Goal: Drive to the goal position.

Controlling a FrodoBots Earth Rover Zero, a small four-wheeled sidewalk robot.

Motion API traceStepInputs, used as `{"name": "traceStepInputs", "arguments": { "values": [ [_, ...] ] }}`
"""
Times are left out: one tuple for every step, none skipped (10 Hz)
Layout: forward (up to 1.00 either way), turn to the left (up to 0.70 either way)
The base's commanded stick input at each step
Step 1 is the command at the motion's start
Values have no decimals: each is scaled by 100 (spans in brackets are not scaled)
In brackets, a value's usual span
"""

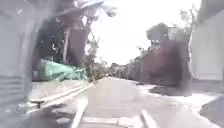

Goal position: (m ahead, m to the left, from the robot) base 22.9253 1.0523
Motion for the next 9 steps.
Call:
{"name": "traceStepInputs", "arguments": {
  "values": [
    [100, -8],
    [100, 0],
    [100, 0],
    [100, 0],
    [100, 0],
    [100, 0],
    [100, 0],
    [100, 0],
    [100, 0]
  ]
}}
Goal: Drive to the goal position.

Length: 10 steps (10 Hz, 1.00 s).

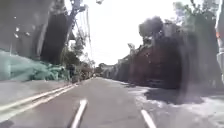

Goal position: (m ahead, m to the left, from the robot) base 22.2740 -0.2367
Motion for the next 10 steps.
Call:
{"name": "traceStepInputs", "arguments": {
  "values": [
    [100, -7],
    [100, -22],
    [100, -36],
    [100, -37],
    [100, -37],
    [100, -34],
    [100, -17],
    [100, 0],
    [100, 0],
    [100, 0]
  ]
}}
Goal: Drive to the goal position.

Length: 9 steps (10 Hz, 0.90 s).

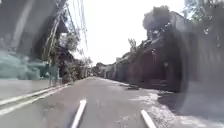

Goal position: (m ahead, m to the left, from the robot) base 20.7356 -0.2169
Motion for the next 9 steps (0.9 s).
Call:
{"name": "traceStepInputs", "arguments": {
  "values": [
    [100, 0],
    [100, 0],
    [100, 0],
    [100, 0],
    [100, -1],
    [100, -9],
    [100, -35],
    [100, -39],
    [100, -39]
  ]
}}
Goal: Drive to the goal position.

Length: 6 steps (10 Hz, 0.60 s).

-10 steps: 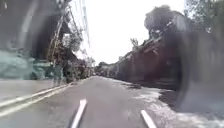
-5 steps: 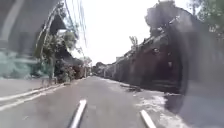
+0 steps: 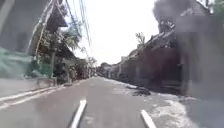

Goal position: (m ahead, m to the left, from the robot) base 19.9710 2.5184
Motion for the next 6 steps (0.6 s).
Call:
{"name": "traceStepInputs", "arguments": {
  "values": [
    [100, -39],
    [100, -30],
    [100, -13],
    [100, 0],
    [100, 0],
    [100, 0]
  ]
}}
